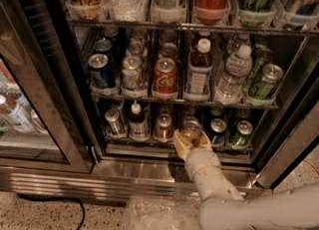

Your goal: Pick orange can from bottom shelf of fridge

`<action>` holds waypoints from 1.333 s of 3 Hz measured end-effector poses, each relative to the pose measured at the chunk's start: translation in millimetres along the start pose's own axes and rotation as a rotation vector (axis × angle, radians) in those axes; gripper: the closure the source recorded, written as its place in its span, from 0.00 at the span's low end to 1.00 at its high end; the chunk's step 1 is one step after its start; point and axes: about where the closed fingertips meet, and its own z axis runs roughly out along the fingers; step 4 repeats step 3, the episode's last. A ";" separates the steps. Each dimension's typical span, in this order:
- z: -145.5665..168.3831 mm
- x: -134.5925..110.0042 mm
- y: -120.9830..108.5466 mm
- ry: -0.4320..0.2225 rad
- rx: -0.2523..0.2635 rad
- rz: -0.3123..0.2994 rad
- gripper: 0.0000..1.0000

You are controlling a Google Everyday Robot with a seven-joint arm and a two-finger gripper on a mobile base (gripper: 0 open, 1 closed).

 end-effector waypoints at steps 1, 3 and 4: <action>-28.4 -9.8 11.4 0.023 -0.108 0.023 1.00; -53.3 -39.3 26.1 -0.005 -0.216 0.013 1.00; -53.3 -39.3 26.1 -0.005 -0.216 0.013 1.00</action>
Offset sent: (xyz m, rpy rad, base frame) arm -0.0834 -0.0056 0.0761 0.0341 -0.0611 0.2771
